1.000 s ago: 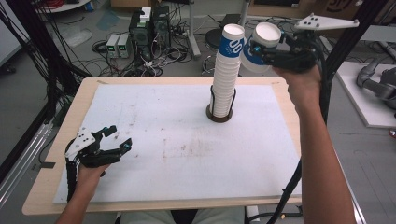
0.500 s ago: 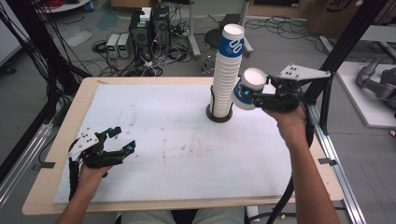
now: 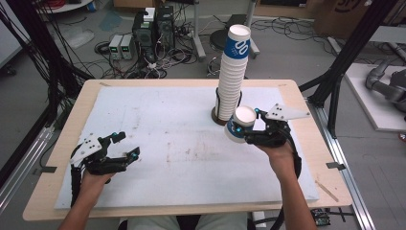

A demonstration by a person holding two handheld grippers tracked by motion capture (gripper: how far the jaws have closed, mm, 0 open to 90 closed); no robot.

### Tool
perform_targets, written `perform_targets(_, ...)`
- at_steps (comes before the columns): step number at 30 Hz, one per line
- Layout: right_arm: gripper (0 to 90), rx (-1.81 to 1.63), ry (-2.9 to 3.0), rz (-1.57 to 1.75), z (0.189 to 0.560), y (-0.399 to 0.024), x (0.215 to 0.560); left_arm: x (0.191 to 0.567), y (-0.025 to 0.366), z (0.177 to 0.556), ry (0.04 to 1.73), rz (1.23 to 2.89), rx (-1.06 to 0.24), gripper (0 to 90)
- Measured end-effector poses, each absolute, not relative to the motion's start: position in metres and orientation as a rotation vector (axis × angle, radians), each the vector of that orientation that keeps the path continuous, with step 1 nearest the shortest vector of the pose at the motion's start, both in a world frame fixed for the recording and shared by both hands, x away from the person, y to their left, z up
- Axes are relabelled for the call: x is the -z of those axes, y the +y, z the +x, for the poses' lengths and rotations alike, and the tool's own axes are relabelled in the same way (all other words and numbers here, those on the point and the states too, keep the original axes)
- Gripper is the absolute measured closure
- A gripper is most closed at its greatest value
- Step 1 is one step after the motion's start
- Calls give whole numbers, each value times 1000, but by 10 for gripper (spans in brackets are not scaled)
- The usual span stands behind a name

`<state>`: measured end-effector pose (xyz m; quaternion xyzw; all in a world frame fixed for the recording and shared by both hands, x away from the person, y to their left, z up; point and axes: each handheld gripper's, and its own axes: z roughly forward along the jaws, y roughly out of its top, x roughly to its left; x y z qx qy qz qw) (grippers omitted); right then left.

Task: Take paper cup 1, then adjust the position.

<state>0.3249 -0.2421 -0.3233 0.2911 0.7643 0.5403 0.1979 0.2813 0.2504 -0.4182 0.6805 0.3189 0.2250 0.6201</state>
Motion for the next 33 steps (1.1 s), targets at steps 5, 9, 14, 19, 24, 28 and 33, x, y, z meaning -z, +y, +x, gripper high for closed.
perform_targets(5,295,-1526,2160,818,321,-240,335,418,247,282,722,1572,-513,162)
perform_targets(9,295,-1531,2160,801,320,-239,338,419,247,282,712,1580,-507,162)
perform_targets(14,294,-1558,2169,786,318,-236,338,418,246,280,690,1585,-494,162)
perform_targets(19,294,-1578,2188,759,315,-228,341,417,241,280,655,1597,-474,162)
perform_targets(24,294,-1594,2214,722,314,-223,341,413,230,278,602,1611,-420,161)
perform_targets(28,294,-1617,2244,684,311,-218,342,406,215,279,539,1627,-365,161)
perform_targets(33,294,-1640,2286,632,309,-209,342,397,195,279,461,1659,-316,160)
